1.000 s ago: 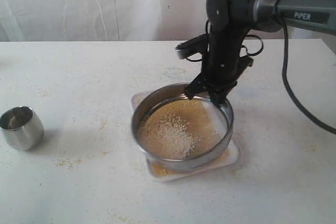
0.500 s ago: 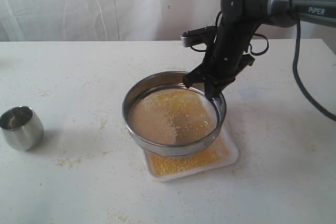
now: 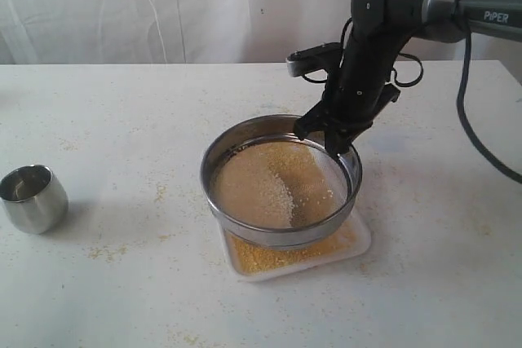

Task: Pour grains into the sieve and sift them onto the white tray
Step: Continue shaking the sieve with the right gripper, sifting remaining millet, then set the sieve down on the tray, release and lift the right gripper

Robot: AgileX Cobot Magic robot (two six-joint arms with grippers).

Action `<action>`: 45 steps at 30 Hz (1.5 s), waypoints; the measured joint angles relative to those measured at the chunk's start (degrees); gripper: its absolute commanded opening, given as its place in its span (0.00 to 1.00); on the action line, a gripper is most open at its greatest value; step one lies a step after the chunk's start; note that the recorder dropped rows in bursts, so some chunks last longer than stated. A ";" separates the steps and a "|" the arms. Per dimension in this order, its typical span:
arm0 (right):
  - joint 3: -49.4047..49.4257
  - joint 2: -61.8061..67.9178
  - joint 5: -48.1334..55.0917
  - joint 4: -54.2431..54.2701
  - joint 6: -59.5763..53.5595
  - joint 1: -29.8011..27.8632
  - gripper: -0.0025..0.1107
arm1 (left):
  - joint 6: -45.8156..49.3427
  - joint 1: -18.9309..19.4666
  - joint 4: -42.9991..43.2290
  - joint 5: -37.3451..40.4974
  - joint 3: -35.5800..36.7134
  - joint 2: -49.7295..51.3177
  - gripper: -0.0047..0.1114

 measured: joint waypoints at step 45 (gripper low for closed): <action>48.45 -55.00 -23.87 27.59 -16.53 -0.02 0.02 | 0.00 0.00 0.00 0.00 0.00 0.00 0.04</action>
